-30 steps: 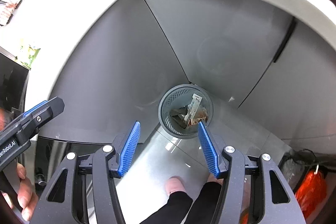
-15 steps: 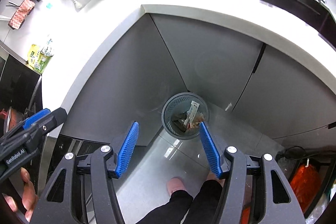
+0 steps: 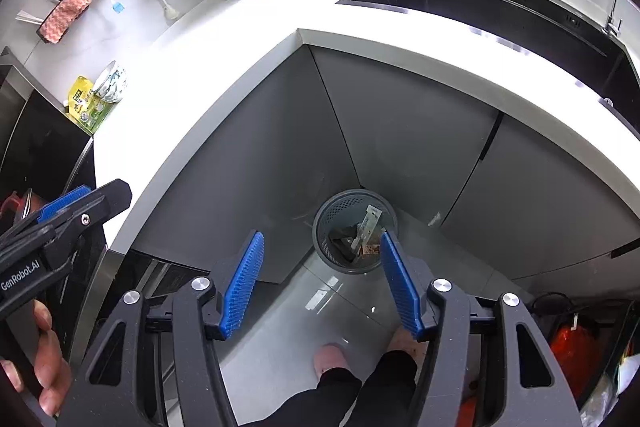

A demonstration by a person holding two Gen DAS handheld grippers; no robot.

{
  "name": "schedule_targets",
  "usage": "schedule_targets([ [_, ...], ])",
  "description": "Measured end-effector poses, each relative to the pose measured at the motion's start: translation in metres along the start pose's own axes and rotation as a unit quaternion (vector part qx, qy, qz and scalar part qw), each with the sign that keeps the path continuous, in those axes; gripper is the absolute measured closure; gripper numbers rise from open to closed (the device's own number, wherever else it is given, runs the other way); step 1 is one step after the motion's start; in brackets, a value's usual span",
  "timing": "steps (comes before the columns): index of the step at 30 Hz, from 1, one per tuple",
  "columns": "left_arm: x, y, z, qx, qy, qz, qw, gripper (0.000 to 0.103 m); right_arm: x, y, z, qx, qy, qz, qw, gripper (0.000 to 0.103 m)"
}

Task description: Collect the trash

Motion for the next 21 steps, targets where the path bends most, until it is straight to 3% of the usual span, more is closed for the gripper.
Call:
schedule_targets([
  [11,-0.008,-0.003,0.004,-0.007,0.000,-0.003,1.0000,0.021,-0.018,-0.014,0.003,-0.003,0.001,-0.015,1.000,0.044],
  [21,-0.011,-0.005,0.007,-0.013,-0.005,-0.007,0.9999,0.009,-0.020,-0.016,0.005,-0.007,-0.001,-0.013,1.000,0.044],
])
Point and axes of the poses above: each gripper's, at about its wrist camera, not at the fingertips, and x roughly the way its jaws point, z to its left, y to its underside, the point moved 3 cm from there along x, roughly the way its jaws point, and after that the axes turned 13 degrees about -y, right-handed, at the moved point
